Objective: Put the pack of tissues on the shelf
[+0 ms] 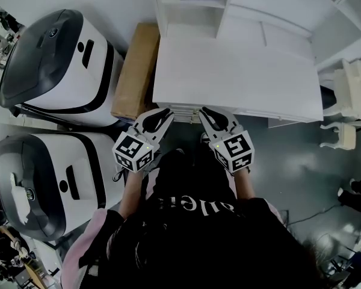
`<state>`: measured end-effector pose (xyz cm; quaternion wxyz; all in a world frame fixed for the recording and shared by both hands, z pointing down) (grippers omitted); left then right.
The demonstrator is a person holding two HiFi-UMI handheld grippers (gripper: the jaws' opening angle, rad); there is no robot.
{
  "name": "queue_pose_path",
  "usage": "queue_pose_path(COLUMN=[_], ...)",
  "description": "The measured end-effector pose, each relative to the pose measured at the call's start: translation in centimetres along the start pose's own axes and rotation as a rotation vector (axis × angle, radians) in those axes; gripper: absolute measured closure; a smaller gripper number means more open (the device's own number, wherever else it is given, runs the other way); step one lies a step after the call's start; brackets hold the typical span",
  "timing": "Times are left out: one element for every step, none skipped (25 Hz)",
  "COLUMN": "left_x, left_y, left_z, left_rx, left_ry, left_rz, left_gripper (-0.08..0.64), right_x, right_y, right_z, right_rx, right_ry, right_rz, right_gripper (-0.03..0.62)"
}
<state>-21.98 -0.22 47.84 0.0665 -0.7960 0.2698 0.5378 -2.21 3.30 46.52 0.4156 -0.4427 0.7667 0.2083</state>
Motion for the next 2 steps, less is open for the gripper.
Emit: queue_pose_path(left_x=[-0.07, -0.16], left_y=[-0.02, -0.03], left_z=[0.04, 0.08], left_rx=[0.000, 0.000], left_ry=[0.002, 0.004], left_rz=[0.002, 0.005], left_gripper=[0.494, 0.494], right_x=[-0.04, -0.07], right_y=[0.04, 0.09], right_z=[0.02, 0.04], right_rx=[0.001, 0.002], right_ry=[0.002, 0.004], right_rz=[-0.001, -0.002], right_gripper=[0.525, 0.525])
Point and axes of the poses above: the fingertips, and each gripper's own axes: z backward along the fingers, y to its left, x out of its top, the point moved 8 cm from there along z, backward along the fingers, and after that the axes turned 13 degrees about y, right-handed, at the moved point
